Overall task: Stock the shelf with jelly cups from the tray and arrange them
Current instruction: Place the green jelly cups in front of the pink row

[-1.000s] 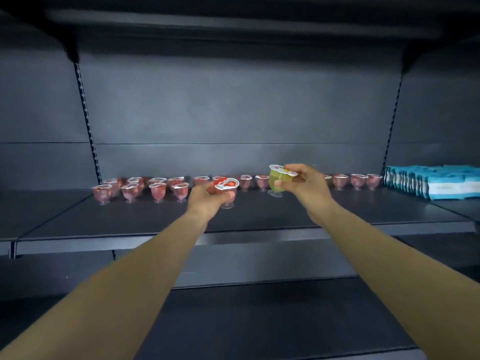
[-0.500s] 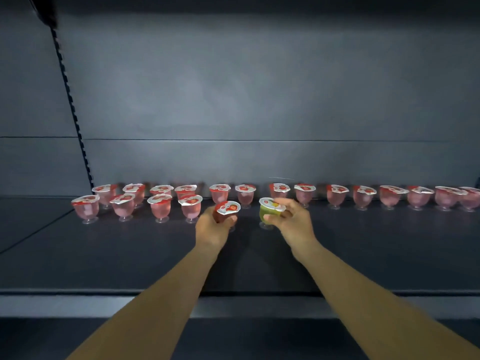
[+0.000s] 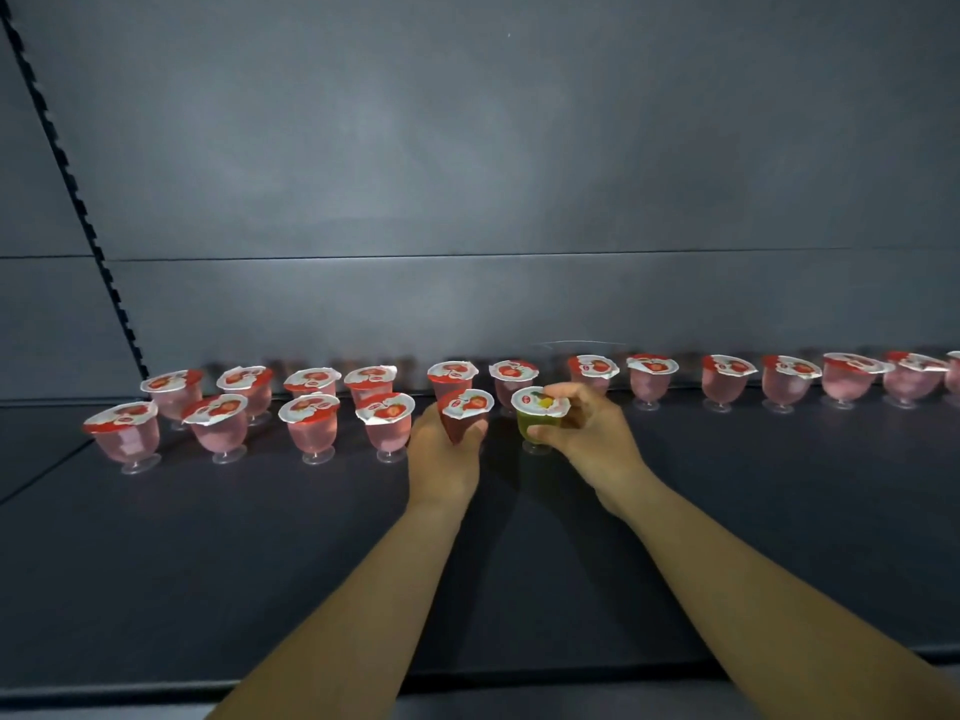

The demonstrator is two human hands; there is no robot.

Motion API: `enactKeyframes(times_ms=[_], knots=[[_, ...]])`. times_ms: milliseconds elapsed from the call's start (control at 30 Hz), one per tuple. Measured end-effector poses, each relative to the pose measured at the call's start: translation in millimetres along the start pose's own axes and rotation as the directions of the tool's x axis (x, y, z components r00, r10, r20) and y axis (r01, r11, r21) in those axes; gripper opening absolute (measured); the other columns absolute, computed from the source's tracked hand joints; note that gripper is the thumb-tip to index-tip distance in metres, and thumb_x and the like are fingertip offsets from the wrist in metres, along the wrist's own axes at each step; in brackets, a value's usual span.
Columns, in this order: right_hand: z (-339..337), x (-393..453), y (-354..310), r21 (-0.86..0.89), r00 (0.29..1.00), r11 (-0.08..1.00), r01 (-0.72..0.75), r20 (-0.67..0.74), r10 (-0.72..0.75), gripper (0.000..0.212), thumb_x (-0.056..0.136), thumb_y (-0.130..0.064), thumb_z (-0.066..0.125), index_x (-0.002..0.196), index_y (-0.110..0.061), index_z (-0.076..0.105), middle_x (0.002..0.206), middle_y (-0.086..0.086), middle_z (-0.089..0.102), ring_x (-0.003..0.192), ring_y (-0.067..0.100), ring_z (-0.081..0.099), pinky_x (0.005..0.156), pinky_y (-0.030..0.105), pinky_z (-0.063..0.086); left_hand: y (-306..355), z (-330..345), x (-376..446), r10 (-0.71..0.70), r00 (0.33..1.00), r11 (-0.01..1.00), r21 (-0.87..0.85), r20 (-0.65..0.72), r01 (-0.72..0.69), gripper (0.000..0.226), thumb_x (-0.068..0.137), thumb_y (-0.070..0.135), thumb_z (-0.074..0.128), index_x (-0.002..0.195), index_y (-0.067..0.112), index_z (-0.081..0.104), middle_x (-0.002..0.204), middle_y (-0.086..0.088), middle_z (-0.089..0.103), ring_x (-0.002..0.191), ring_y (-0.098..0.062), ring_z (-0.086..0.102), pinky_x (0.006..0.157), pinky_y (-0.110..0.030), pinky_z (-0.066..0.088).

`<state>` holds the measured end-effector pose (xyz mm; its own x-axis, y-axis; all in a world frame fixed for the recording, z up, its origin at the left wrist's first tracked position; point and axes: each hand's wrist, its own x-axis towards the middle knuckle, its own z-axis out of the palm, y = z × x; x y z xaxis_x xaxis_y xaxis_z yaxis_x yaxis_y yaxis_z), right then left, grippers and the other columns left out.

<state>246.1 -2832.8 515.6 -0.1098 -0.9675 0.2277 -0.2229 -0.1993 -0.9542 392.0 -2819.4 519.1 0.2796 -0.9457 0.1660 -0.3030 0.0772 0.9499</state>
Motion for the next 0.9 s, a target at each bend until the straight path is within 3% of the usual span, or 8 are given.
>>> enactKeyframes(times_ms=[133, 267, 400, 567, 667, 733, 833, 900], knots=[[0, -1, 0, -0.009, 1.000, 1.000, 0.020, 0.011, -0.020, 0.039, 0.078, -0.001, 0.074, 0.093, -0.033, 0.058, 0.100, -0.012, 0.064, 0.096, 0.004, 0.061, 0.071, 0.014, 0.050, 0, 0, -1, -0.010, 1.000, 1.000, 0.009, 0.009, 0.010, 0.040, 0.093, 0.014, 0.056, 0.132, 0.009, 0.047, 0.131, -0.008, 0.054, 0.121, -0.024, 0.051, 0.092, -0.027, 0.037], [0, -2, 1, -0.004, 0.999, 0.999, 0.034, 0.021, -0.034, 0.039, 0.078, 0.001, 0.073, 0.094, -0.031, 0.058, 0.097, -0.013, 0.064, 0.093, 0.003, 0.061, 0.066, 0.011, 0.050, 0, 0, -1, -0.015, 1.000, 1.000, 0.001, 0.004, 0.015, 0.039, 0.093, 0.014, 0.056, 0.131, 0.009, 0.048, 0.129, -0.007, 0.056, 0.118, -0.023, 0.052, 0.089, -0.025, 0.036], [0, -1, 4, -0.033, 0.999, 0.998, 0.047, 0.024, -0.046, 0.040, 0.078, 0.001, 0.073, 0.101, -0.028, 0.057, 0.102, -0.010, 0.063, 0.099, 0.007, 0.061, 0.074, 0.014, 0.049, -1, -1, -1, -0.018, 1.000, 1.000, 0.003, -0.003, 0.018, 0.033, 0.093, 0.013, 0.056, 0.125, 0.007, 0.053, 0.119, -0.008, 0.060, 0.100, -0.017, 0.055, 0.083, -0.024, 0.037], [-11, -12, 0, -0.015, 1.000, 1.000, 0.015, 0.008, -0.015, 0.055, 0.075, -0.001, 0.076, 0.121, -0.020, 0.052, 0.117, -0.002, 0.057, 0.112, 0.014, 0.055, 0.094, 0.026, 0.046, -1, -6, -8, 0.003, 1.000, 0.995, 0.103, 0.005, -0.004, 0.028, 0.089, 0.018, 0.061, 0.114, 0.005, 0.061, 0.109, -0.010, 0.066, 0.102, -0.025, 0.060, 0.079, -0.026, 0.039], [-42, -28, -8, -0.203, 0.998, 0.977, 0.062, 0.001, -0.063, 0.050, 0.079, -0.011, 0.074, 0.124, -0.015, 0.052, 0.123, -0.001, 0.056, 0.116, 0.014, 0.053, 0.100, 0.027, 0.041, 6, -17, -25, -0.008, 0.996, 0.965, 0.261, 0.087, -0.015, 0.031, 0.089, 0.027, 0.061, 0.111, 0.005, 0.063, 0.110, -0.012, 0.065, 0.104, -0.028, 0.059, 0.079, -0.026, 0.039], [-68, -46, -19, -0.354, 0.988, 0.923, 0.154, 0.051, -0.145, 0.039, 0.082, -0.017, 0.072, 0.118, -0.016, 0.055, 0.120, -0.007, 0.058, 0.116, 0.010, 0.052, 0.097, 0.020, 0.036, 15, -26, -40, 0.007, 0.984, 0.919, 0.386, 0.177, -0.076, 0.034, 0.089, 0.032, 0.061, 0.109, 0.005, 0.063, 0.111, -0.012, 0.064, 0.106, -0.028, 0.058, 0.084, -0.028, 0.042], [-107, -81, -42, -0.556, 0.959, 0.783, 0.279, 0.204, -0.197, 0.041, 0.086, -0.024, 0.069, 0.123, -0.016, 0.054, 0.117, -0.014, 0.048, 0.115, 0.005, 0.043, 0.091, 0.011, 0.027, 34, -37, -70, 0.042, 0.936, 0.776, 0.579, 0.348, -0.250, 0.047, 0.087, 0.038, 0.063, 0.122, 0.008, 0.058, 0.126, -0.010, 0.059, 0.116, -0.027, 0.054, 0.100, -0.035, 0.042], [-128, -103, -51, -0.678, 0.942, 0.659, 0.326, 0.295, -0.161, 0.056, 0.085, -0.036, 0.068, 0.134, -0.018, 0.047, 0.135, -0.007, 0.044, 0.129, 0.014, 0.038, 0.103, 0.022, 0.029, 48, -42, -96, 0.011, 0.898, 0.649, 0.679, 0.441, -0.341, 0.062, 0.087, 0.041, 0.062, 0.138, 0.010, 0.043, 0.143, -0.010, 0.043, 0.128, -0.027, 0.044, 0.106, -0.037, 0.037]])
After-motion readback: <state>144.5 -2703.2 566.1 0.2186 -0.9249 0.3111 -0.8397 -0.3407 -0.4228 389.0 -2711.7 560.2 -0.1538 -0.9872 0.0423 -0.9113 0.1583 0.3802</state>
